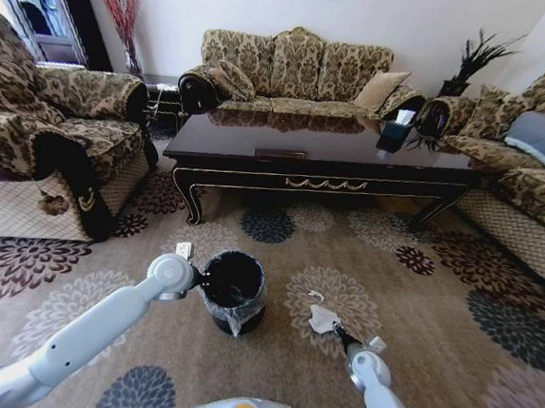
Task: Move to the front of the table and pick up the trash from the floor, then place it into the trash bin.
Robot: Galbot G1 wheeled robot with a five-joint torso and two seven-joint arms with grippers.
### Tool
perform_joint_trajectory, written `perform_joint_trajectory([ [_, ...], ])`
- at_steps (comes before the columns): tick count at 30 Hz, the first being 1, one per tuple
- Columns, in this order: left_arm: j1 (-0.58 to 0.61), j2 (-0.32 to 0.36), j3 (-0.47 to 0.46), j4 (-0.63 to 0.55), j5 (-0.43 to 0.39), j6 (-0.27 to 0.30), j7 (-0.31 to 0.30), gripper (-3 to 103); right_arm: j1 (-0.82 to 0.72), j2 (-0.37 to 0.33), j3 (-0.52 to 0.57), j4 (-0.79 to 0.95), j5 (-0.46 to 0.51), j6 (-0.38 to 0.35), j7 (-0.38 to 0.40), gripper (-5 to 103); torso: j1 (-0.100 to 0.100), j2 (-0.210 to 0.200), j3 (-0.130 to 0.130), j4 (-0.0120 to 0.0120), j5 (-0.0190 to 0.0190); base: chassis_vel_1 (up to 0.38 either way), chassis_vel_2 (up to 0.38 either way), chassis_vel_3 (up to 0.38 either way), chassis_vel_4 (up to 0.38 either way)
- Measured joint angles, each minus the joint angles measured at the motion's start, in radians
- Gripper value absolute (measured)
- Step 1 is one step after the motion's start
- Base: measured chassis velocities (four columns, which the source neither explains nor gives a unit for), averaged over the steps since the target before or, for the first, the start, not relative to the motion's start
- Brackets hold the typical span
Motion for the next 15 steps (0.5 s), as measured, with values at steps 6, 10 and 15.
perform_joint_trajectory([
  [6, 0.008, -0.005, -0.004, 0.0, 0.003, 0.0, 0.0, 0, -0.008, -0.001, 0.0, -0.002, -0.003, 0.0, 0.0, 4, 0.0, 0.0, 0.0, 0.0, 0.0, 0.0, 0.0, 0.0, 0.0],
  [10, 0.01, -0.008, -0.004, 0.0, 0.004, 0.0, 0.0, 0, -0.012, -0.003, 0.002, 0.004, -0.004, 0.0, 0.0, 1, 0.0, 0.0, 0.0, -0.0001, 0.0, 0.0, 0.0, 0.0, 0.0],
  [15, 0.013, -0.013, -0.003, -0.002, 0.008, 0.0, 0.0, 0, -0.022, -0.008, 0.005, 0.031, -0.002, 0.001, 0.0, 0, 0.0, 0.0, 0.0, 0.0, 0.0, 0.0, 0.0, 0.0, 0.0],
])
